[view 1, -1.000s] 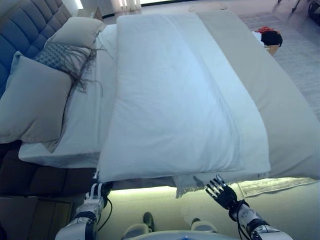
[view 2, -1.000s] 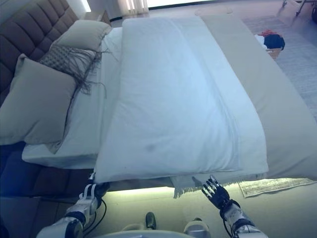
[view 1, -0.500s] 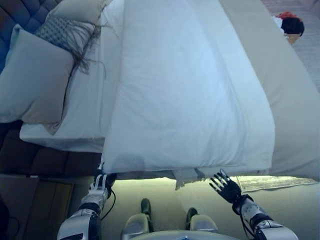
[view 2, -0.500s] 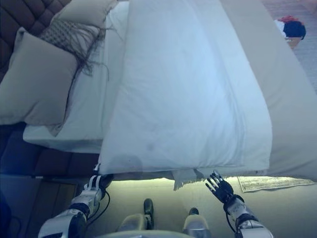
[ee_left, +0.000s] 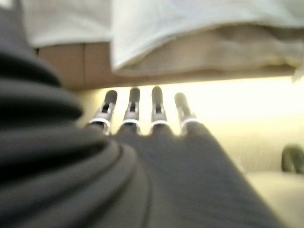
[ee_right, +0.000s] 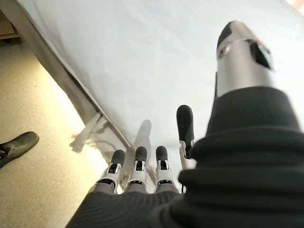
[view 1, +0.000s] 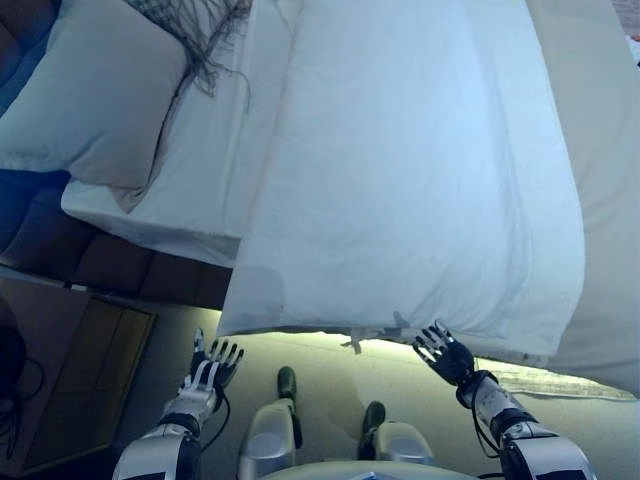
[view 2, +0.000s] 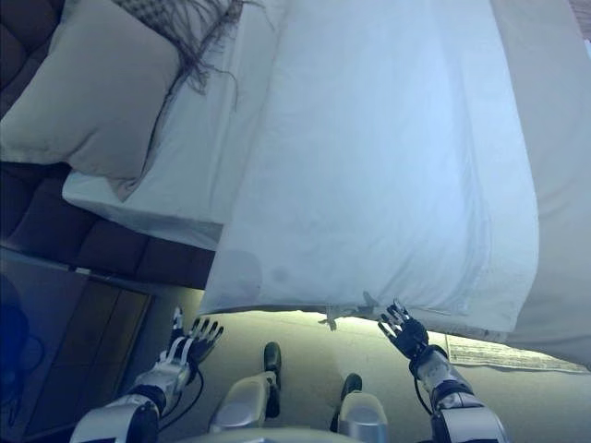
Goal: Make the bed neatly
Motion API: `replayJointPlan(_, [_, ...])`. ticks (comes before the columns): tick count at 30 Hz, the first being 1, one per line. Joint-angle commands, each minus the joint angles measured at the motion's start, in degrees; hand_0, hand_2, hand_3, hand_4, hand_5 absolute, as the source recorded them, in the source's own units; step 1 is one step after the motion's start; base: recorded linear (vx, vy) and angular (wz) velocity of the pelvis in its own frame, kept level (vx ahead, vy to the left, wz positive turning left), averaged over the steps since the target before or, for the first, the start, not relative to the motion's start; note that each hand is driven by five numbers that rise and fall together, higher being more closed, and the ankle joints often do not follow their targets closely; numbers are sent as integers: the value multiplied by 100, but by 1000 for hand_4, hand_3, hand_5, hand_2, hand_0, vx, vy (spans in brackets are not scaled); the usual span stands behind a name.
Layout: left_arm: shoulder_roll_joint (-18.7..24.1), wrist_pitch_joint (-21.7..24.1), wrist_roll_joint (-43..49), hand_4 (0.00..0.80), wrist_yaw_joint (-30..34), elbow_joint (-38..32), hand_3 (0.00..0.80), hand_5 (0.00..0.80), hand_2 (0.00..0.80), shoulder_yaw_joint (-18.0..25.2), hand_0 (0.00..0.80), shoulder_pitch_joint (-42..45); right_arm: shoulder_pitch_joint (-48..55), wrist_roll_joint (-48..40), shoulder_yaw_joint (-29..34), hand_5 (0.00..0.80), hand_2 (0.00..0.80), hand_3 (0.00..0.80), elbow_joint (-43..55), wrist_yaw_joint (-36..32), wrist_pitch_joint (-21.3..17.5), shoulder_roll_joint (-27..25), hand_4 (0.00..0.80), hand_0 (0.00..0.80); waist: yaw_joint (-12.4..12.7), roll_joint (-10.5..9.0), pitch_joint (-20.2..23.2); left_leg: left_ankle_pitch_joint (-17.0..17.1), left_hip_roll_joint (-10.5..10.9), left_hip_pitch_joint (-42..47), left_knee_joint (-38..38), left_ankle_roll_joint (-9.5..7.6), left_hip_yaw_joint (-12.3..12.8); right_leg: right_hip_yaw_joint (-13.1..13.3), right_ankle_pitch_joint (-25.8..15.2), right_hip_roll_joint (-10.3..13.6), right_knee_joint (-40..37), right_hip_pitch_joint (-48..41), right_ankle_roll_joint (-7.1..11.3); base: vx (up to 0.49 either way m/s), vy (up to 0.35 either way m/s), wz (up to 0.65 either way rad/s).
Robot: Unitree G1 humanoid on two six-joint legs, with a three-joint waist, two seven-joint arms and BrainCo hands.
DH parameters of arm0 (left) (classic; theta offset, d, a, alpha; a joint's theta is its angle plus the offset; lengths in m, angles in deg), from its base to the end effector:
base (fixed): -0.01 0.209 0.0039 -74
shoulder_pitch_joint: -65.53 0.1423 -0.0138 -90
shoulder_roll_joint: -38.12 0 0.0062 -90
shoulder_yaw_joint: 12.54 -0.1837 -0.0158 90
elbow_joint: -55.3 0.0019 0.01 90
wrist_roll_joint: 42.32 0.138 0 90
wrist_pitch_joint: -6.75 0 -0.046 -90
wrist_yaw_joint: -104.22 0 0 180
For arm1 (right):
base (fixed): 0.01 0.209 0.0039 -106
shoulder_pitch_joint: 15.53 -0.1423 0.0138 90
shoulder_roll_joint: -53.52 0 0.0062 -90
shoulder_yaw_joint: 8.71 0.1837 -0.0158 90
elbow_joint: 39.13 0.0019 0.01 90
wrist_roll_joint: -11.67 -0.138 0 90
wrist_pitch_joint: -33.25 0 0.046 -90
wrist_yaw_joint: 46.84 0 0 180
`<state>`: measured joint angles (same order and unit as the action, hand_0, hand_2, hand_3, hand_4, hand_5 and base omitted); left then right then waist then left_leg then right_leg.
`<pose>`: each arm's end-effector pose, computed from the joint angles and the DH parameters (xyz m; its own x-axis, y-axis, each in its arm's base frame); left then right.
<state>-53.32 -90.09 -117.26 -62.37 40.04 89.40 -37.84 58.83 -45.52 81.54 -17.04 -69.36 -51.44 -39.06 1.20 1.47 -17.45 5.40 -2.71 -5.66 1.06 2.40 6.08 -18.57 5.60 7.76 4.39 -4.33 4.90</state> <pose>0.1426 0.2393 -0.0922 0.6578 0.1103 -0.7451 -0.7477 0.2146 -0.6284 0.1750 -0.2502 -0.0712 0.7851 0.0765 -0.6146 0.4036 0.6896 0.6013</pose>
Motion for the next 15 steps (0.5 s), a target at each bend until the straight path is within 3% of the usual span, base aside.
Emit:
replayJointPlan(1, [293,101,211,0,93,206,0,0,0,182,0,237,-160,-198,232,0,0,0,127,-73,-153,160,0,0,288,-175,-51,-979,211,129,1041,-245,217,385,-492,504,566,712,110,-15,14,4])
replayJointPlan(8, [220,93,205,0,197,28,0,0,0,216,0,466,-131,-217,372,0,0,0,144,-54,-82,66,0,0,302,-93,-176,-1242,195,101,1527,-289,178,427,-280,607,1085,763,60,-33,16,10])
replayJointPlan(15, [429,256,749,0,225,-77,0,0,0,26,0,633,246,140,303,0,0,0,270,-216,77,-12,0,0,257,-99,178,-1153,198,495,1114,-261,205,418,-327,542,795,463,154,56,-28,5])
